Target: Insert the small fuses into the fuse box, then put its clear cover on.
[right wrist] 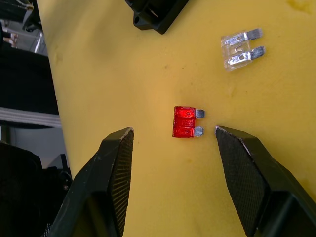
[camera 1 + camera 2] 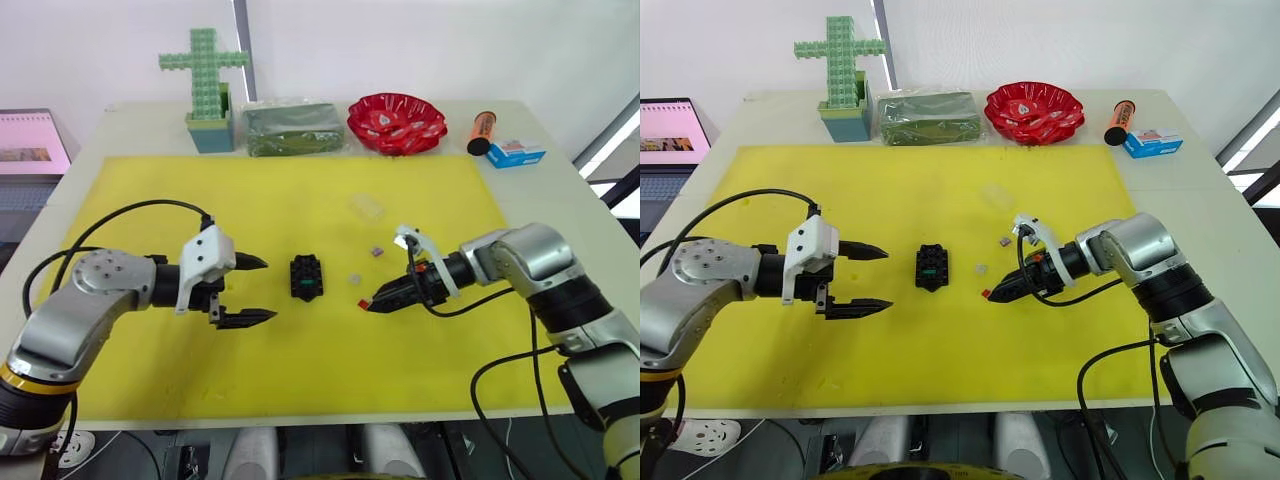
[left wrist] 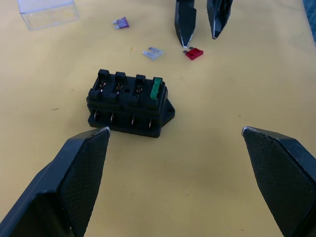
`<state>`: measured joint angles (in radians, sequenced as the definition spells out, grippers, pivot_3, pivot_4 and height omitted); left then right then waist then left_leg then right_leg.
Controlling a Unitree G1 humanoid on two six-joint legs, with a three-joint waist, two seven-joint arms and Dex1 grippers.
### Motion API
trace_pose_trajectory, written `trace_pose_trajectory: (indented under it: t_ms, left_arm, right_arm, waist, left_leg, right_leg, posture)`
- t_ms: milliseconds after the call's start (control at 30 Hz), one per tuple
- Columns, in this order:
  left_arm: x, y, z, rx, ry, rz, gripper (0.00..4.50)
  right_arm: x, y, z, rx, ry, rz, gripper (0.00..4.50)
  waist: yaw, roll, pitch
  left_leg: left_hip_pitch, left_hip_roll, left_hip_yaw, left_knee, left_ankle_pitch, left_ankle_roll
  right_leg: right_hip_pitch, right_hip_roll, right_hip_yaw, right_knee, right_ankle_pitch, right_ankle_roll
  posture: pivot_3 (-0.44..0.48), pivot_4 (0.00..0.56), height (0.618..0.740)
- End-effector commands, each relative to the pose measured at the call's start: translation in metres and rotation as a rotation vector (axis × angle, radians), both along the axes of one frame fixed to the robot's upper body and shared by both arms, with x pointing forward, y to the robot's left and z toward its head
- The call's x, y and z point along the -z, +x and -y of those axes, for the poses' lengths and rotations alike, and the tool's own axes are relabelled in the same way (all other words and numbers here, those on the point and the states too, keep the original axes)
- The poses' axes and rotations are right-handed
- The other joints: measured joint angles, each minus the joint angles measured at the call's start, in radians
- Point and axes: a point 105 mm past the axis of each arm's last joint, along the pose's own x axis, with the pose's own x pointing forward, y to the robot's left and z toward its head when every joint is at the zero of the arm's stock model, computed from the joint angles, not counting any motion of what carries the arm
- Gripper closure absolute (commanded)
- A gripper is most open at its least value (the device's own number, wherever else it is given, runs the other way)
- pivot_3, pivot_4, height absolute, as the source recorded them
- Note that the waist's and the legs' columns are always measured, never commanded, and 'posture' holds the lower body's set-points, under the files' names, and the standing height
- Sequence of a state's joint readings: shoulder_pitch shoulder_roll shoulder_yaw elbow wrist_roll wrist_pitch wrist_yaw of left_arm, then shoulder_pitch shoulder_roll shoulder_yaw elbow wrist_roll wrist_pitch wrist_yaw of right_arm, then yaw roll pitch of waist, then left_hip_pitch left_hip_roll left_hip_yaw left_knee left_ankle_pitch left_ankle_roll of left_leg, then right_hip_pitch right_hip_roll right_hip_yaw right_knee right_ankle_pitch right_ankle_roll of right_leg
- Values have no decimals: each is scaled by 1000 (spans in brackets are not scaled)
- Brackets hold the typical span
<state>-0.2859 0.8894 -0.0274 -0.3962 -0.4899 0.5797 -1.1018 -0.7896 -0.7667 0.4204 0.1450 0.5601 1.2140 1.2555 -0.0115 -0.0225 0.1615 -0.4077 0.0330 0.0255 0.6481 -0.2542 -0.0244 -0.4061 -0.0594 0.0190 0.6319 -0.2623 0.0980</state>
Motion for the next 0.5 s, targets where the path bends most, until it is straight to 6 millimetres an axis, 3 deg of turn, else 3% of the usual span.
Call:
trace_pose_trajectory:
  t_ms: [33, 500]
  left_arm:
    - [-4, -2, 5, 21, -6, 33, 0]
    - [-1, -5, 5, 1, -14, 28, 0]
  right_arm:
    - [-5, 2, -5, -30, 12, 10, 1744]
    - [2, 4, -19, -58, 25, -73, 1744]
  waist:
    - [0, 0, 0]
    - [-3, 0, 0]
  left_leg:
    - [0, 0, 0, 0, 0, 0]
    - [0, 0, 0, 0, 0, 0]
  right_leg:
    - [0, 0, 0, 0, 0, 0]
    - [0, 1, 0, 0, 0, 0]
  posture:
    - [0, 150, 740]
    - [0, 150, 740]
